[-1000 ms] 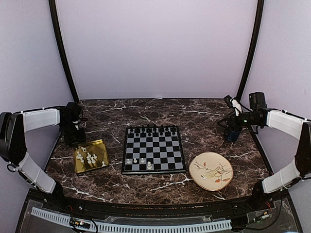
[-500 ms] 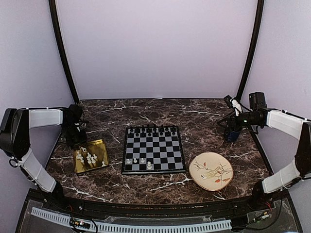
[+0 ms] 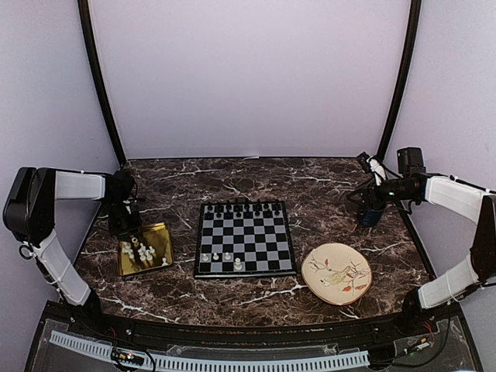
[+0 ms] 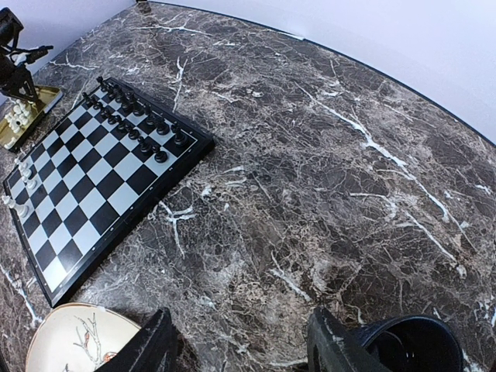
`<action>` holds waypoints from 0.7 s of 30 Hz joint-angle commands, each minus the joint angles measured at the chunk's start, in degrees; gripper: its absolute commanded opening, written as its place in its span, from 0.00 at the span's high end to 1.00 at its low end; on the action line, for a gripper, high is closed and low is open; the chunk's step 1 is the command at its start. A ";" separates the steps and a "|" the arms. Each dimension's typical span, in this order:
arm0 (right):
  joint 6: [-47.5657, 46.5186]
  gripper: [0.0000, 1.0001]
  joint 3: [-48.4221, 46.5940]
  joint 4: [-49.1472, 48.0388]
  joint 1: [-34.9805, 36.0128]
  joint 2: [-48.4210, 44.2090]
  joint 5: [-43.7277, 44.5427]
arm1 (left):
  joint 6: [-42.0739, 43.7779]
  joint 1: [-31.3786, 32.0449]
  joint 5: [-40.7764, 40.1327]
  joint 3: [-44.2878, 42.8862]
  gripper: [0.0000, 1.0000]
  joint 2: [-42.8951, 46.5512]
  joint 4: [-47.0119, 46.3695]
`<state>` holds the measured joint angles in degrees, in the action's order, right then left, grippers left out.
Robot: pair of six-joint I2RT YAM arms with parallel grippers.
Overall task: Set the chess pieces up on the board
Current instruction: Pick up the bishop from the storage box.
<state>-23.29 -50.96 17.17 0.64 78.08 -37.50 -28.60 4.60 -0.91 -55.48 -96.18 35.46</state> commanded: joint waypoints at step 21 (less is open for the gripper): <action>-0.12 0.42 0.39 -0.30 -0.20 -0.47 -0.64 | 8.45 1.35 0.14 -3.69 0.86 -2.32 4.46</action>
<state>-23.31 -50.96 17.17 0.64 78.08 -37.52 -21.80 5.43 0.56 -58.19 -98.32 36.42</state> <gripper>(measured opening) 0.577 0.209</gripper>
